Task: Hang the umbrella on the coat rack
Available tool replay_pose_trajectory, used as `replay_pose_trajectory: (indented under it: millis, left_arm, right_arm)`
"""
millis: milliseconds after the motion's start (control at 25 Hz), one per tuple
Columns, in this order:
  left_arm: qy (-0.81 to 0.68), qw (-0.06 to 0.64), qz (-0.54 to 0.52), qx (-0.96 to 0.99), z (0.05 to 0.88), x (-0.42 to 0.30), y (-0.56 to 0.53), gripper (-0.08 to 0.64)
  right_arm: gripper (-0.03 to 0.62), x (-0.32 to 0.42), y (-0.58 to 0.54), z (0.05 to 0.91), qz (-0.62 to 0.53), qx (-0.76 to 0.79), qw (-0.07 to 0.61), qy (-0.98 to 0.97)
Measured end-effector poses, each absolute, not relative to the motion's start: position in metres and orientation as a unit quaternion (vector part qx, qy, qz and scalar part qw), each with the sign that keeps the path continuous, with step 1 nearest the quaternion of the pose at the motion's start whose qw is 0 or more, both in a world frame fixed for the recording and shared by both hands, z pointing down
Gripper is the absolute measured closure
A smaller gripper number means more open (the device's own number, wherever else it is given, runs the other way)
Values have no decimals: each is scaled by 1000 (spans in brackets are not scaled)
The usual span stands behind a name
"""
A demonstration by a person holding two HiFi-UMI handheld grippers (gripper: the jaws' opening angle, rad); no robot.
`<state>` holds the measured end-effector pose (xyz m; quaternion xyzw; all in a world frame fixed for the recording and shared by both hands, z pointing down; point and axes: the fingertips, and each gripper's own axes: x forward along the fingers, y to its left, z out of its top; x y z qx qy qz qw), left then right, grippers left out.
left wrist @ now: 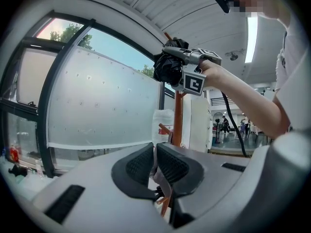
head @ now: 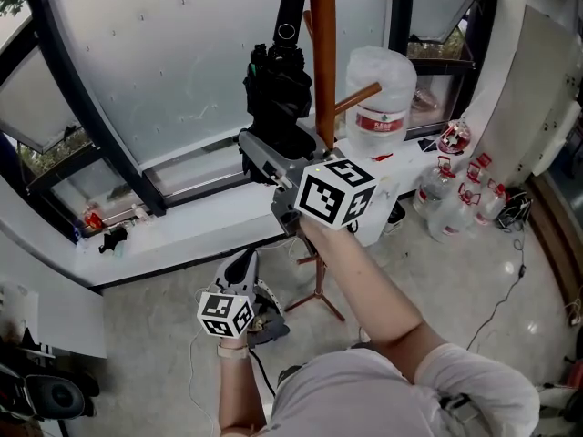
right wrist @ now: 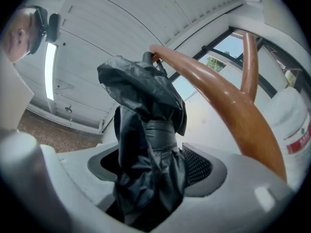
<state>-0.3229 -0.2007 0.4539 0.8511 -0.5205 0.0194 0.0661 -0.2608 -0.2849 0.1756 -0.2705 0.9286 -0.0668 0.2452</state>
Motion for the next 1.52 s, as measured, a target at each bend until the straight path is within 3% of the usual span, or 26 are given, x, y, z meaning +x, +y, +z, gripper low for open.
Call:
replay_pose_trajectory:
  millis: [280,880,1520]
  left_arm:
    - [-518,72,24,852,461,-323,-195,555]
    - [-514,92,27,853,477,-319,-187,555]
    - [-521,104,30,847,491,-284,-173,555]
  right_arm:
    - [232,-260,-286,196,-85,-292,243,921]
    - [232,-258,-272,217,-53,-333,236,911]
    - [232,-239,-257,311,-105,-312,154,932]
